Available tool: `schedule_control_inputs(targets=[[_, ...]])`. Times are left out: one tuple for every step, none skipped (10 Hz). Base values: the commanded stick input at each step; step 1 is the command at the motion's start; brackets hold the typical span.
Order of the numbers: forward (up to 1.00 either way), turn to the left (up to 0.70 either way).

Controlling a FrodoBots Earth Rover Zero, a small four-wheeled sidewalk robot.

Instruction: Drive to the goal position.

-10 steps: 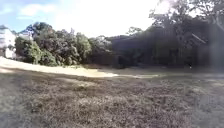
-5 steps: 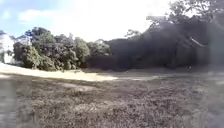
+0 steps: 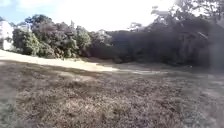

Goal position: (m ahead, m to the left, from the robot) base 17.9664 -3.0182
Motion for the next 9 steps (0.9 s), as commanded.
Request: schedule_control_inputs(targets=[[0.70, 0.00], [0.70, 0.00], [0.70, 0.00], [0.70, 0.00], [0.70, 0.00], [0.70, 0.00], [0.70, 0.00], [0.70, 0.00], [0.70, 0.00]])
